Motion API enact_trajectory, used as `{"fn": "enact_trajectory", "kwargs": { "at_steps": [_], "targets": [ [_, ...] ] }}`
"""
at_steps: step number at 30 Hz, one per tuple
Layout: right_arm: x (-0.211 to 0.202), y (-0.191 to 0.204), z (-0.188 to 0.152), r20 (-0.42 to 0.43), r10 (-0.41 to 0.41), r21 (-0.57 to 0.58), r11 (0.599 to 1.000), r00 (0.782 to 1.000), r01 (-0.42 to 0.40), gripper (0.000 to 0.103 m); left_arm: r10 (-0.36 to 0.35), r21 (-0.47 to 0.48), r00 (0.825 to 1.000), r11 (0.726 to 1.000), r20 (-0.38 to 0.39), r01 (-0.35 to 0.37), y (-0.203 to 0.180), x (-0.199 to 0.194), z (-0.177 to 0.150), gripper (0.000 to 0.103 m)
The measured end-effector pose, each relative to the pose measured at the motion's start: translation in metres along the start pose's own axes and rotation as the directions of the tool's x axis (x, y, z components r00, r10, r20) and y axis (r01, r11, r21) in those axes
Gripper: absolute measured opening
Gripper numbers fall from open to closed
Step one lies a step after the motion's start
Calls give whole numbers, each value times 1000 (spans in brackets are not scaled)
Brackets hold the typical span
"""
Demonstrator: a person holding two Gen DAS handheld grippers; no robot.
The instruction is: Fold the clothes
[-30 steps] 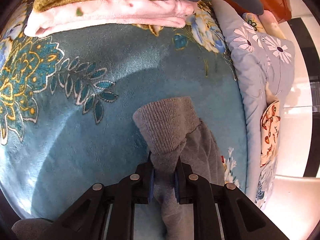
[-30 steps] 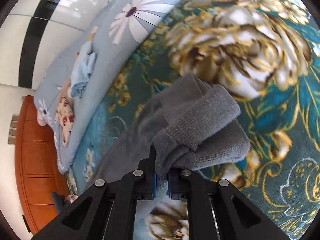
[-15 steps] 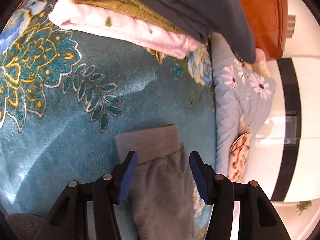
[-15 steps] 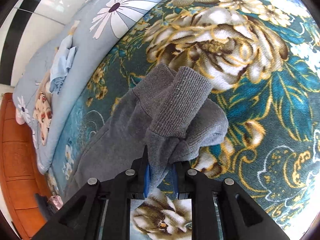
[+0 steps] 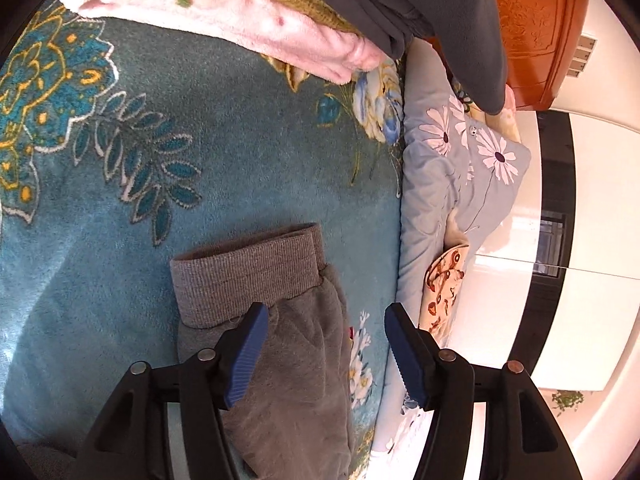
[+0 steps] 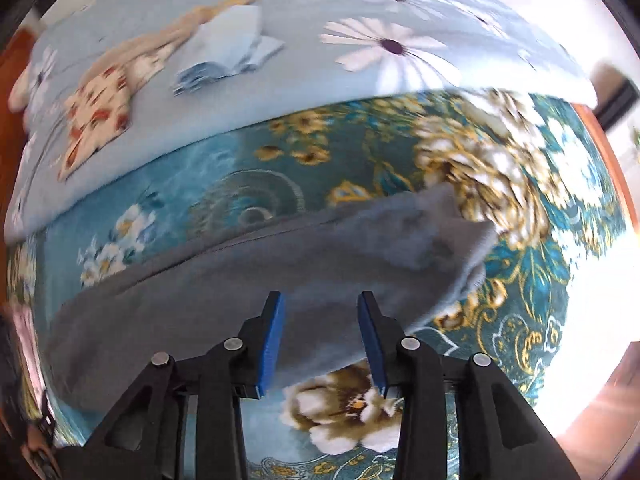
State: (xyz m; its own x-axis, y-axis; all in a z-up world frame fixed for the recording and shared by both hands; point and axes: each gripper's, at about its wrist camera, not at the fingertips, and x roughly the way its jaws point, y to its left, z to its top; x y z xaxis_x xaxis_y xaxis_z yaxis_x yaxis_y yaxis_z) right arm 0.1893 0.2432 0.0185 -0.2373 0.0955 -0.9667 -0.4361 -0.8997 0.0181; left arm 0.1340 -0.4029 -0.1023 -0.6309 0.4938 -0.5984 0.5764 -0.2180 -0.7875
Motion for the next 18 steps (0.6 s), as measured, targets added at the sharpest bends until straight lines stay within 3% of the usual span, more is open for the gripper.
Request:
{"fn": "enact_trajectory", "kwargs": {
  "at_steps": [2,7,14,18],
  "targets": [
    [0,45,-10,-2,24,-124,992,1000,-24,47,11,6,1000,1000,-18,-11,-3,1,5,64],
    [17,122,-44,-67,18,-267,963,998,-35,47,71,47,997,997,-43,-69,-8,1,17,64],
    [19,177,-58,-75,35,-284,957,997,-55,47,107,87,992,991,-73,-100,-12,4,19,64],
    [24,219,-45,-61,107,-312,942,992,-120,47,94,57,993,994,-72,-90,-12,3,13,64]
  ]
}}
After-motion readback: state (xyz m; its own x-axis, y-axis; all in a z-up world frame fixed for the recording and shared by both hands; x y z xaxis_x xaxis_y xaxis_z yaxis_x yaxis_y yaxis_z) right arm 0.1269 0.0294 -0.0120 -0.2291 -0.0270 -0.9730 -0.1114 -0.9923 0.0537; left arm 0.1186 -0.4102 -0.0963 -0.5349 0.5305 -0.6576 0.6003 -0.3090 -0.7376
